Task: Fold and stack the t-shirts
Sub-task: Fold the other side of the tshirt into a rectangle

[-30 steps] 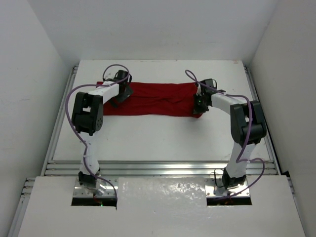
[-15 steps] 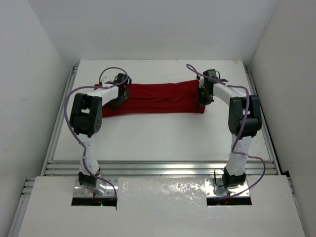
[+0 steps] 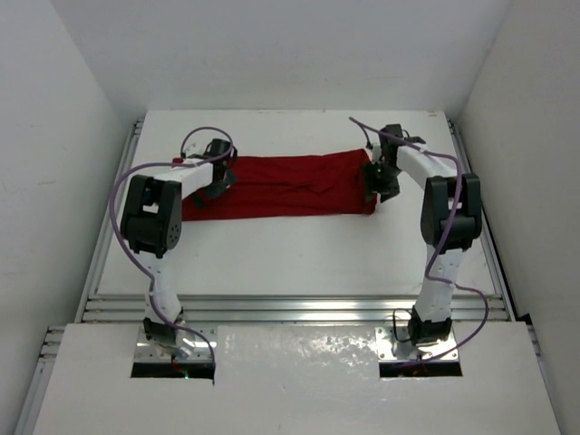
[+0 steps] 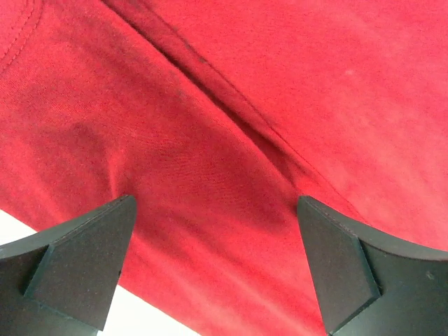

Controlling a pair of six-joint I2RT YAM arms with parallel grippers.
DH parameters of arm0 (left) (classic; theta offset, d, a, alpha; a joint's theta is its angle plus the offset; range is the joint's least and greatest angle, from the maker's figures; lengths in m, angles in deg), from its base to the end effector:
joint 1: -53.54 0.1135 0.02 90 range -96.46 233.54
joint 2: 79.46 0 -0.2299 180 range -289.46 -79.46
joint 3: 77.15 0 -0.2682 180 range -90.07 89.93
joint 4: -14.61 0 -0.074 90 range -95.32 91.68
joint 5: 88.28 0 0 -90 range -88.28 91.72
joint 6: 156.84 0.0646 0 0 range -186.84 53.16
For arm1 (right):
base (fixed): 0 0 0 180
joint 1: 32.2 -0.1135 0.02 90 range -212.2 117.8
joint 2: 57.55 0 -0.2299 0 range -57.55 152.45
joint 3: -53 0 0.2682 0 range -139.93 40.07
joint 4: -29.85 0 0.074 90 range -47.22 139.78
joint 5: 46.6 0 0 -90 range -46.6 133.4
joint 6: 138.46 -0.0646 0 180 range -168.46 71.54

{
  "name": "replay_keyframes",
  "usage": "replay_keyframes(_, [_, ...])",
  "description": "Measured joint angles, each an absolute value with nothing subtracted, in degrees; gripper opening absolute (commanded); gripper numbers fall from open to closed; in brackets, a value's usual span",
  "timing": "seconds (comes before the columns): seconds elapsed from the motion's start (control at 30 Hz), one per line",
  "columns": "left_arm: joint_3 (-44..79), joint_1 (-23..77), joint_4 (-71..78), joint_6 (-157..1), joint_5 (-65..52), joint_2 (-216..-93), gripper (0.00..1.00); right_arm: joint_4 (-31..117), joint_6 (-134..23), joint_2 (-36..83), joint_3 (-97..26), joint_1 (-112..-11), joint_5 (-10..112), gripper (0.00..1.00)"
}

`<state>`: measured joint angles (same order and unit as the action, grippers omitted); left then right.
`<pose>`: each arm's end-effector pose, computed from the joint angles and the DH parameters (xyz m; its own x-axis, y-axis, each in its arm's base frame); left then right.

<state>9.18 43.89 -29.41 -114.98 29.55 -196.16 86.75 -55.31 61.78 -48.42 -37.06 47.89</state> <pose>0.4203 -0.0409 0.0932 -0.5825 -0.5690 -0.5804 -0.6970 0.7171 -0.0035 0.4221 0.0410 0.0979 -0.9672 0.0371 -0.2511 0.0105 0.9943 0.1063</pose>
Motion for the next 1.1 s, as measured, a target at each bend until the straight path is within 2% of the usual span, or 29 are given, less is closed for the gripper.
replay_keyframes(0.17, [9.4, 43.9, -29.3, -113.6, 28.0, -191.9, 0.99, 83.5, -57.1, 55.5, -50.7, -37.5, 49.8, 0.57])
replay_keyframes(0.23, [9.4, 43.9, -29.2, -113.5, 27.6, -189.3, 1.00, 80.9, -57.0, 53.4, -50.9, -39.3, 49.3, 0.65])
replay_keyframes(0.33, [9.5, 43.9, -29.2, -113.6, 27.6, -184.5, 1.00, 77.1, -57.5, 53.7, -51.0, -43.0, 47.7, 0.64])
replay_keyframes(0.47, [9.7, 43.9, -29.1, -113.9, 27.3, -179.6, 1.00, 71.6, -60.5, 56.5, -48.7, -47.0, 47.8, 0.46])
replay_keyframes(0.5, [10.5, 43.8, -28.3, -114.0, 26.9, -178.4, 1.00, 70.8, -61.6, 57.5, -48.4, -47.4, 48.3, 0.44])
replay_keyframes(0.57, [12.9, 43.8, -27.1, -114.1, 26.0, -176.4, 1.00, 68.6, -64.0, 60.0, -48.5, -47.6, 49.0, 0.44])
replay_keyframes(0.77, [16.6, 43.8, -27.3, -114.0, 24.1, -176.3, 1.00, 66.8, -70.9, 68.2, -54.1, -46.8, 50.3, 0.53])
replay_keyframes(0.93, [16.8, 43.8, -26.8, -113.7, 23.2, -176.5, 1.00, 63.1, -77.0, 68.4, -51.4, -46.6, 53.1, 0.55])
replay_keyframes(1.03, [16.9, 43.8, -26.6, -113.5, 22.6, -176.5, 1.00, 61.3, -79.8, 67.6, -48.4, -46.9, 55.1, 0.50])
replay_keyframes(1.07, [16.9, 43.8, -26.4, -113.4, 22.3, -176.5, 1.00, 61.0, -80.5, 67.6, -48.1, -47.0, 55.5, 0.43])
replay_keyframes(1.1, [16.9, 43.8, -26.3, -113.4, 21.9, -176.6, 1.00, 60.8, -81.2, 67.6, -47.9, -47.2, 55.8, 0.40])
